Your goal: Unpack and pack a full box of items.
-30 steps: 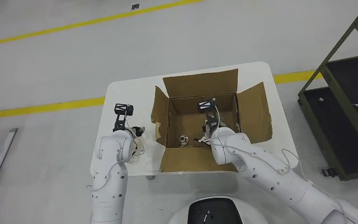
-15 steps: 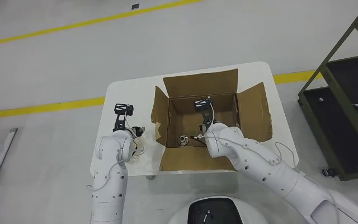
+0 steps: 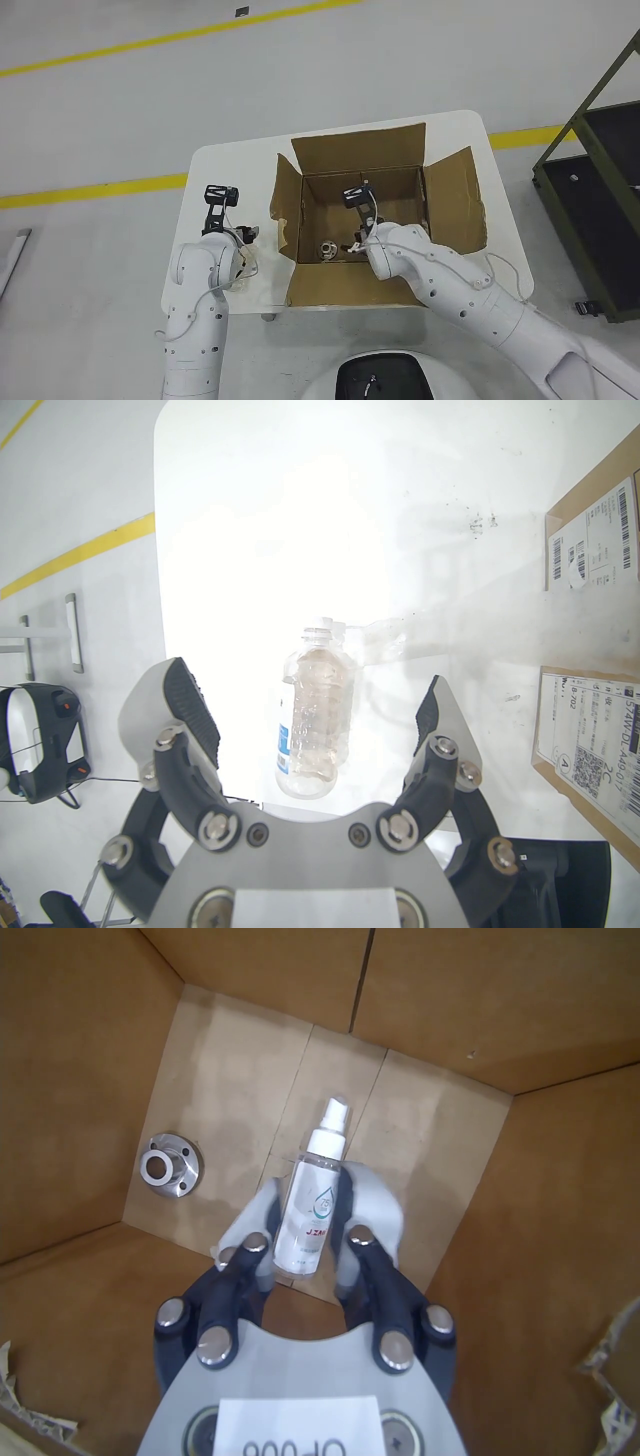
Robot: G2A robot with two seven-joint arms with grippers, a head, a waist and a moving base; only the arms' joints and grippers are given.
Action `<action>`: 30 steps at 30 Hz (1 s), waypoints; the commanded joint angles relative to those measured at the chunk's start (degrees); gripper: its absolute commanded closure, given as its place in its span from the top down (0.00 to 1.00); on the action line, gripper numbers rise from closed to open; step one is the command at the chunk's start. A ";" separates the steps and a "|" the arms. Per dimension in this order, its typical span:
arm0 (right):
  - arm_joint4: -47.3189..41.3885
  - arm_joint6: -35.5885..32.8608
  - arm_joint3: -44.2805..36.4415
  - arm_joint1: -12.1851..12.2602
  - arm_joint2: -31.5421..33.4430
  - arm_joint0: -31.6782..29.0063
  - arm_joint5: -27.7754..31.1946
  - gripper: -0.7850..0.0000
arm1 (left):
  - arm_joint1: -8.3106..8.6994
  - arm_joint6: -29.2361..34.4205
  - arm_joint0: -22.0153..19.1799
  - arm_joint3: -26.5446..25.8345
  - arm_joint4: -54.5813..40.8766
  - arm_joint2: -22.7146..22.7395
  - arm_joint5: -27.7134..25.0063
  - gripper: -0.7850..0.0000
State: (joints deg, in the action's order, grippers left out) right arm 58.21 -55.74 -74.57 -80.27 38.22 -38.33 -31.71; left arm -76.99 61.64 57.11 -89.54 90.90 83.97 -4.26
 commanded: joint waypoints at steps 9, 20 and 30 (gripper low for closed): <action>0.33 -3.45 4.94 -1.58 0.66 2.89 0.99 0.53 | 0.00 0.00 0.00 0.00 0.00 0.00 0.00 1.00; -0.49 -2.77 10.34 -3.47 0.54 3.21 2.14 0.58 | 0.00 0.00 0.00 0.00 0.00 0.00 0.00 1.00; -1.92 -1.19 15.76 -5.63 -0.22 3.73 3.48 0.49 | 0.00 0.00 0.00 0.00 0.00 0.00 0.00 1.00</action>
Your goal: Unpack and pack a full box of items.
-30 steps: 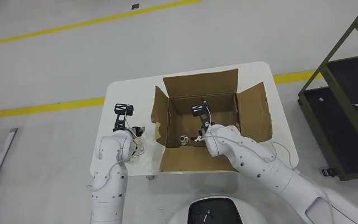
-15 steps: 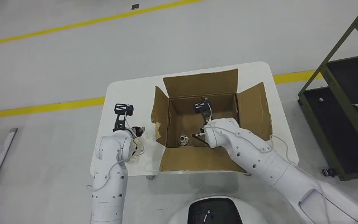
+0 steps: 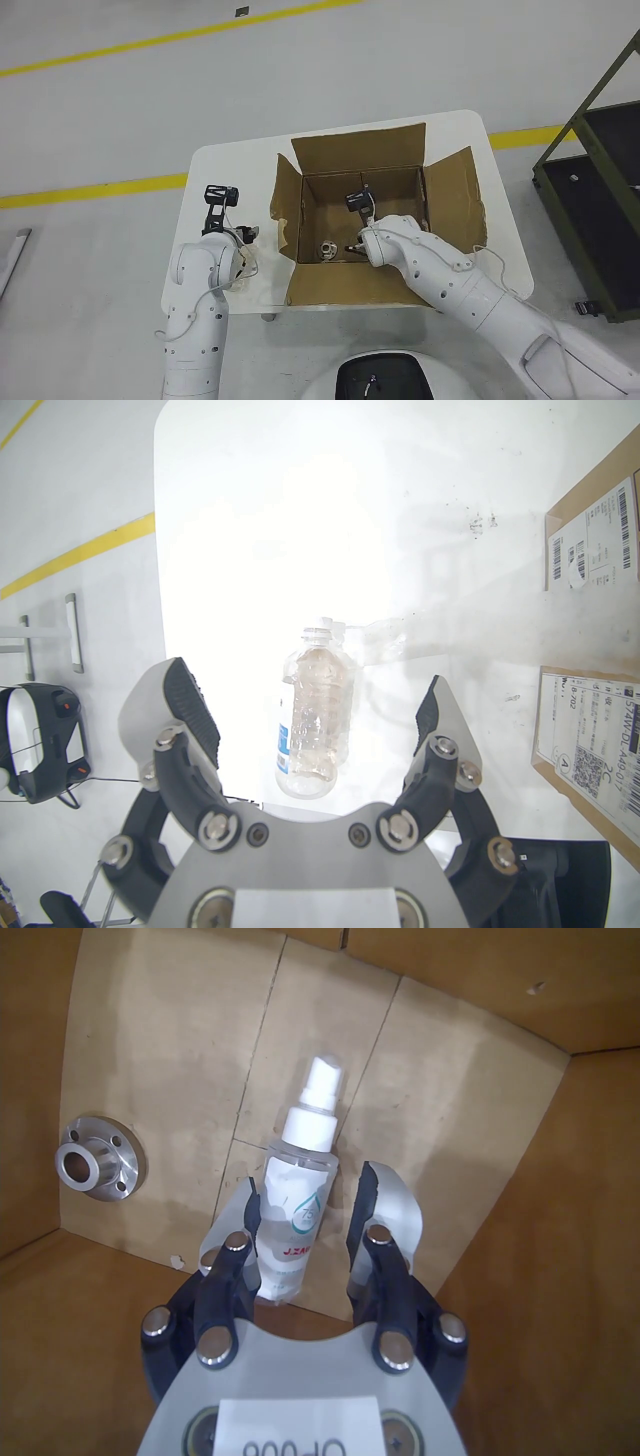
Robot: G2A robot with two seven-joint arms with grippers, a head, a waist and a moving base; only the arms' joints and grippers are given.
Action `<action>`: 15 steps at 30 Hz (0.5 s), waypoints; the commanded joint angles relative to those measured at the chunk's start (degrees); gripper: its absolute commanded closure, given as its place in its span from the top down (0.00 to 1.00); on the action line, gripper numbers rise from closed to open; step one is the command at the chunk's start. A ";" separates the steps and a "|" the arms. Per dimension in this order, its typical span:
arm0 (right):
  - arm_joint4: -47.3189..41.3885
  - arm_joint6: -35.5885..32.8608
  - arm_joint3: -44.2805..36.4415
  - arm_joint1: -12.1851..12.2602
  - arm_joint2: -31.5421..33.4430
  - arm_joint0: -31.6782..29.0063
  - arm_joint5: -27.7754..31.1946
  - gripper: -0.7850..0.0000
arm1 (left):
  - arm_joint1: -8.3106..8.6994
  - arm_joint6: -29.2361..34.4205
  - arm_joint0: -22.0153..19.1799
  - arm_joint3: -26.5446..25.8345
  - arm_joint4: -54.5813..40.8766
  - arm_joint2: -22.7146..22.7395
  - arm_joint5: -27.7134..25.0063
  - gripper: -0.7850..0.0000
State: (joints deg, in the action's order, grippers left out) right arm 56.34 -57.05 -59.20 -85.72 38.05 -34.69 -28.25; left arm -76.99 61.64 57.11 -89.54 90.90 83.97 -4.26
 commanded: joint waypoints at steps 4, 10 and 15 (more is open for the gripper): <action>-0.32 0.55 2.25 -0.94 -0.16 0.40 0.35 0.48 | 0.00 0.00 0.00 0.00 0.00 0.00 0.00 1.00; -0.66 1.18 4.42 -1.91 0.06 0.91 0.81 0.40 | 0.00 0.00 0.00 0.00 0.00 0.00 0.00 1.00; -0.53 1.56 5.62 -2.52 0.38 1.20 1.16 0.05 | 0.00 0.00 0.00 0.00 0.00 0.00 0.00 1.00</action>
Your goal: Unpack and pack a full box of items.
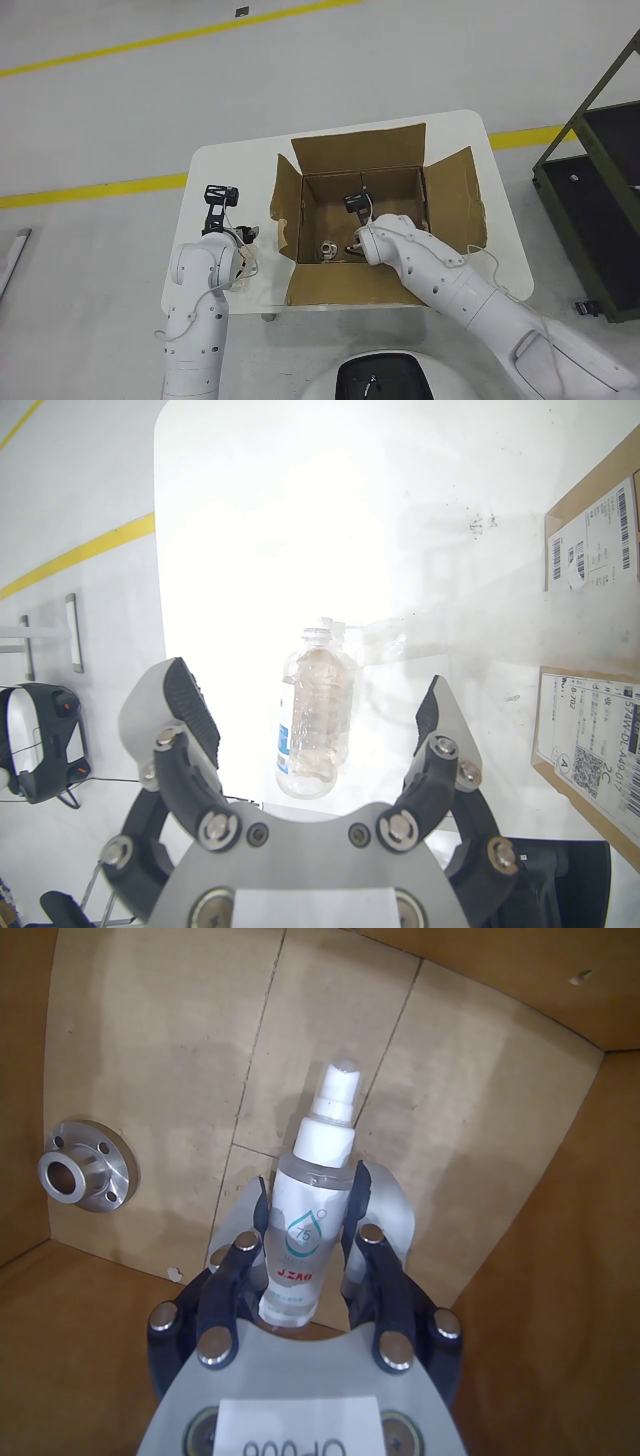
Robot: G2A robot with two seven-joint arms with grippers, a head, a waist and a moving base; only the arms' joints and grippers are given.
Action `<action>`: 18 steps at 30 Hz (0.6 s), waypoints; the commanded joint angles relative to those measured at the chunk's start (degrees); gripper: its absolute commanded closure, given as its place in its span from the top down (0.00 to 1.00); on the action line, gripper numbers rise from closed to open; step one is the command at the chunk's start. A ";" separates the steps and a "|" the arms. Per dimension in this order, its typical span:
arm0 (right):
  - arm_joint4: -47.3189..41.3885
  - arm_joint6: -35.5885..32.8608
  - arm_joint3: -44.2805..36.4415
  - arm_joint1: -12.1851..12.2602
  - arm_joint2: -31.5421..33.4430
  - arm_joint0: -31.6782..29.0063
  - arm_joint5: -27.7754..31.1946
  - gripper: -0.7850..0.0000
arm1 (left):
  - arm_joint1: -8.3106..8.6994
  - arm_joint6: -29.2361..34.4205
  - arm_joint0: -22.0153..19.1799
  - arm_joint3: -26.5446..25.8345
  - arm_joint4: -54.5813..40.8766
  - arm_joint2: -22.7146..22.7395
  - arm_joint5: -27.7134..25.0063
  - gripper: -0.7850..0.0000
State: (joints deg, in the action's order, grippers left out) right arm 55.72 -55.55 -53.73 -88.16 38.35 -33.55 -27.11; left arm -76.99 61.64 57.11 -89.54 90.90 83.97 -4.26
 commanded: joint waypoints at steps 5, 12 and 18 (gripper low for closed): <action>0.59 0.60 -1.80 -0.12 1.50 -0.29 -0.70 0.00 | 0.00 0.00 0.00 0.00 0.00 0.00 0.00 1.00; 2.10 1.30 -14.29 2.05 8.00 -4.56 -1.07 0.00 | 0.00 0.00 0.00 0.00 0.00 0.00 0.00 1.00; -2.12 4.97 -34.79 5.93 22.66 -16.55 6.93 0.00 | 0.00 0.00 0.00 0.00 0.00 0.00 0.00 1.00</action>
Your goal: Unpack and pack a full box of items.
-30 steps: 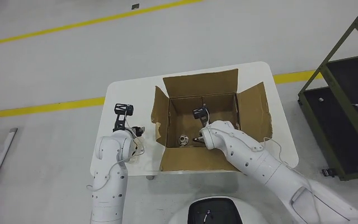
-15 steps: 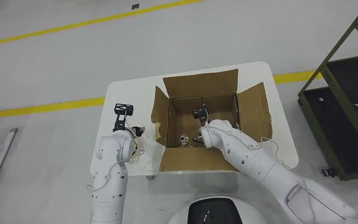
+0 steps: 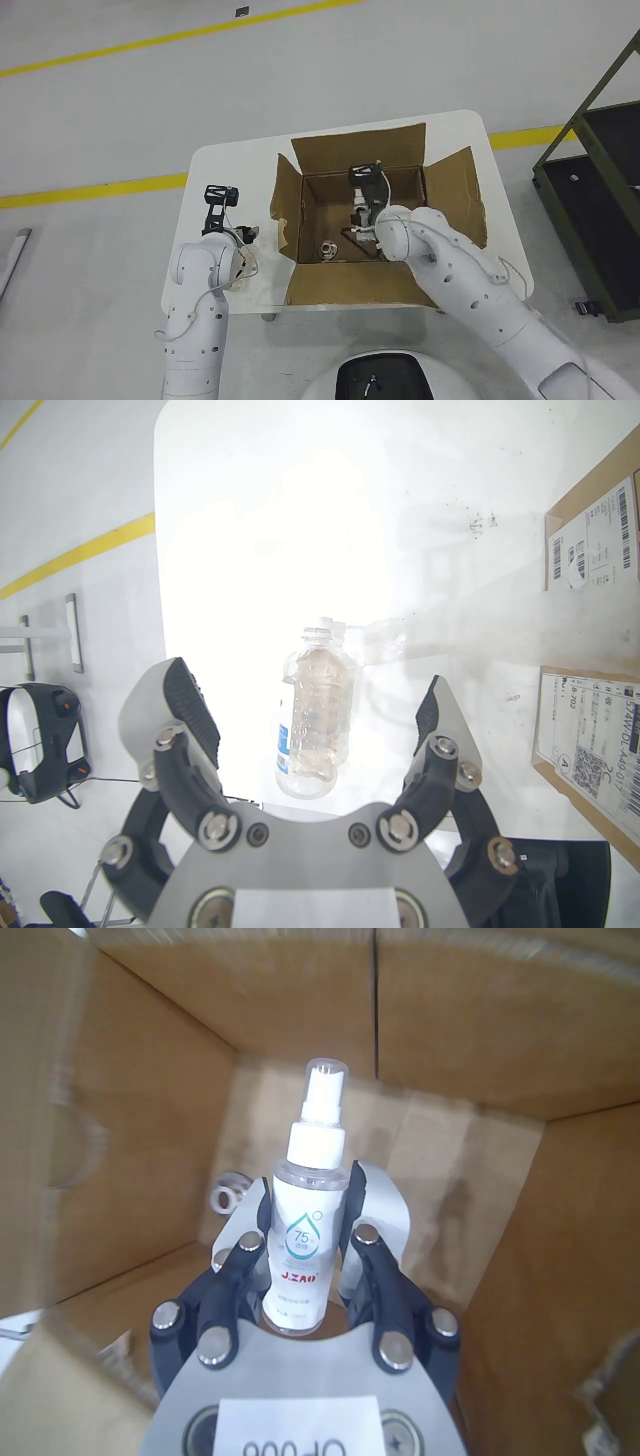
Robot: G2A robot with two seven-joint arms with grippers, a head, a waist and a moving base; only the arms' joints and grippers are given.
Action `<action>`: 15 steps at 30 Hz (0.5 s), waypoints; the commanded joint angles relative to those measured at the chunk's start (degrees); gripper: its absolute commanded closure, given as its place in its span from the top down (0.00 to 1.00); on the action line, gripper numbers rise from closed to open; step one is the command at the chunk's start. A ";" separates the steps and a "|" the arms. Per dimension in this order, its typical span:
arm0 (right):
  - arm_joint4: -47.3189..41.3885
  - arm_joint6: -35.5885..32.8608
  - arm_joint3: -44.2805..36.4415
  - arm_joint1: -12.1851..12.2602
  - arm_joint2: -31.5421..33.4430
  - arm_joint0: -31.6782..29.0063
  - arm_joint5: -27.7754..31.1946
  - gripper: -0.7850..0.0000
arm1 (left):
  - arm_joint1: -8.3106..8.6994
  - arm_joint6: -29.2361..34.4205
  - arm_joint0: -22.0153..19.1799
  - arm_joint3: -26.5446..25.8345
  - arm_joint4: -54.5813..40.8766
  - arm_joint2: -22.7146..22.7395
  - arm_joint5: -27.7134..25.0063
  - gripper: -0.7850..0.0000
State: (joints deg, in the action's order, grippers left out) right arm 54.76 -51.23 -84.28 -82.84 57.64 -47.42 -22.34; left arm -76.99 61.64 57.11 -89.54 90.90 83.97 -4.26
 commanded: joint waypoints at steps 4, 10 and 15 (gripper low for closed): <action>-6.90 2.29 -14.33 2.58 13.51 -11.55 10.92 0.00 | 0.00 0.00 0.00 0.00 0.00 0.00 0.00 1.00; -19.17 5.12 -15.64 3.56 21.97 -18.11 19.76 0.00 | 0.00 0.00 0.00 0.00 0.00 0.00 0.00 1.00; -19.17 5.12 -15.64 3.56 21.97 -18.11 19.76 0.00 | 0.00 0.00 0.00 0.00 0.00 0.00 0.00 1.00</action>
State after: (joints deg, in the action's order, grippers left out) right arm 35.51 -46.11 -99.91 -79.29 79.60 -65.52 -2.60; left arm -76.99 61.64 57.11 -89.54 90.90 83.97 -4.26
